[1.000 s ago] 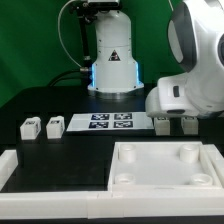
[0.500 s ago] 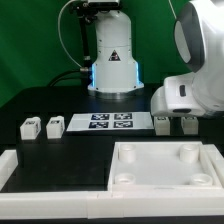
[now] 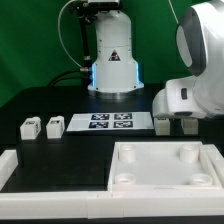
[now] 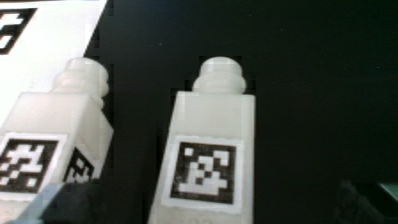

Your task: Assemble one leg

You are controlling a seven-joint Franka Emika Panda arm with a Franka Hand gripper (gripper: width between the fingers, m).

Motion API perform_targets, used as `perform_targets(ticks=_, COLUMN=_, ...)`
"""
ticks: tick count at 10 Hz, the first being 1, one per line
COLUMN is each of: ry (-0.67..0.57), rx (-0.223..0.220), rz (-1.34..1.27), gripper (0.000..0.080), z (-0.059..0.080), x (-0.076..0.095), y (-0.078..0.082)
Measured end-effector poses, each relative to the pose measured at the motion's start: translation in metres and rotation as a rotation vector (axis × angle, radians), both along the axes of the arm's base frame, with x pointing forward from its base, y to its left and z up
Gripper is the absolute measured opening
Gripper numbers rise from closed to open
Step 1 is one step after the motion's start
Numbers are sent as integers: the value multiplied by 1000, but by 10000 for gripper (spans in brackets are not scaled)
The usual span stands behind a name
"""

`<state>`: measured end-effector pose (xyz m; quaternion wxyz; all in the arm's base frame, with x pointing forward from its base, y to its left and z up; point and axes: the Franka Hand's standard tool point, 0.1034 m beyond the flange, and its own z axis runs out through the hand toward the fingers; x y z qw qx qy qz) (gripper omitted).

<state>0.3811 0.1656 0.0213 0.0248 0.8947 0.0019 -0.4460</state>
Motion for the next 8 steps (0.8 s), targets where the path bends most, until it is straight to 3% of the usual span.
perform_targets(ticks=3, ry=35, rx=-11, rz=9, gripper=649, z=-10, x=-16, y=3)
perform_targets(ticks=6, ry=41, rx=-11, rz=13, gripper=649, z=-13, x=-19, y=4)
perform_targets(ticks=7, ry=41, rx=-11, rz=13, gripper=516, z=-13, x=-19, y=4)
perform_targets(ticks=8, ry=41, rx=-11, rz=13, gripper=516, z=-13, x=-19, y=4)
